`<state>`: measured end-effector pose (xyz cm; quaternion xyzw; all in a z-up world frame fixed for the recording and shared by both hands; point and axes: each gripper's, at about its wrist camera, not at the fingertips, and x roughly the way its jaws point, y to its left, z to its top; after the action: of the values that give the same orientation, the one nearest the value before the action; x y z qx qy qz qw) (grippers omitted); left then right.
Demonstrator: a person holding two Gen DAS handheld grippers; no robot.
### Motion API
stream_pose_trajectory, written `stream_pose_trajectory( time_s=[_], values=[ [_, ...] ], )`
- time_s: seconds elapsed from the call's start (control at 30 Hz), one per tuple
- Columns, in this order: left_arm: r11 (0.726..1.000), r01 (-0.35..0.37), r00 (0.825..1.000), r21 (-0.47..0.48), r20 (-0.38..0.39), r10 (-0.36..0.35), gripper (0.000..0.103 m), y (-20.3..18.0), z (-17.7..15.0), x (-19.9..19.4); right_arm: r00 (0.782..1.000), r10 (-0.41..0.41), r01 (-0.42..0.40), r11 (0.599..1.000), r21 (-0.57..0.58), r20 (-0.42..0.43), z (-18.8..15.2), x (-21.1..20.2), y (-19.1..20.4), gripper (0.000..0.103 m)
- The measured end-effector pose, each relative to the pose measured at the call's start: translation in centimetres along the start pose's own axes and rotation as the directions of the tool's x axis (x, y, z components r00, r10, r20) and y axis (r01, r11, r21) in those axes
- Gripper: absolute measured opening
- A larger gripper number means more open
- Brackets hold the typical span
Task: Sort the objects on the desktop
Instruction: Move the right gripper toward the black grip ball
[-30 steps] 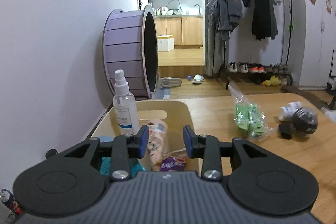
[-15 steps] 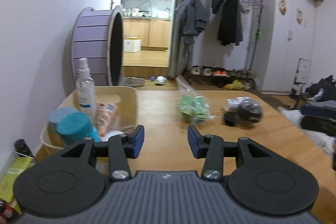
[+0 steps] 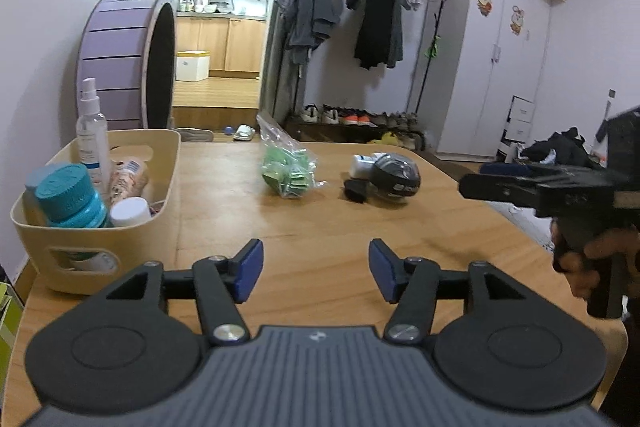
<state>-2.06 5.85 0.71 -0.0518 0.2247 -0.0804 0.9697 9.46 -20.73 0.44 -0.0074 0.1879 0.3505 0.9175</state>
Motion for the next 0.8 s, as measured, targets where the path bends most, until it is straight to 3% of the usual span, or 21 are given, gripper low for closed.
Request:
stream_pose_trajectory(
  time_s=[0.27, 0.5, 0.8],
  values=[
    [0.999, 0.034, 0.999, -0.012, 0.022, -0.033, 0.065, -0.1, 0.0, -0.3, 0.998, -0.053, 0.053, 0.999, 0.0, -0.032, 1.6, 2.5, -2.4, 0.103],
    [1.0, 0.017, 1.0, -0.019, 0.026, -0.016, 0.066, 0.2, -0.1, -0.2, 0.991, -0.09, 0.09, 0.996, -0.002, -0.098, 1.5, 6.2, -5.1, 0.103],
    [0.999, -0.012, 1.0, -0.034, 0.001, 0.012, 0.066, 0.5, 0.0, 0.5, 0.986, -0.101, 0.1, 0.995, -0.011, -0.13, 0.5, 7.2, -5.8, 0.103]
  ],
)
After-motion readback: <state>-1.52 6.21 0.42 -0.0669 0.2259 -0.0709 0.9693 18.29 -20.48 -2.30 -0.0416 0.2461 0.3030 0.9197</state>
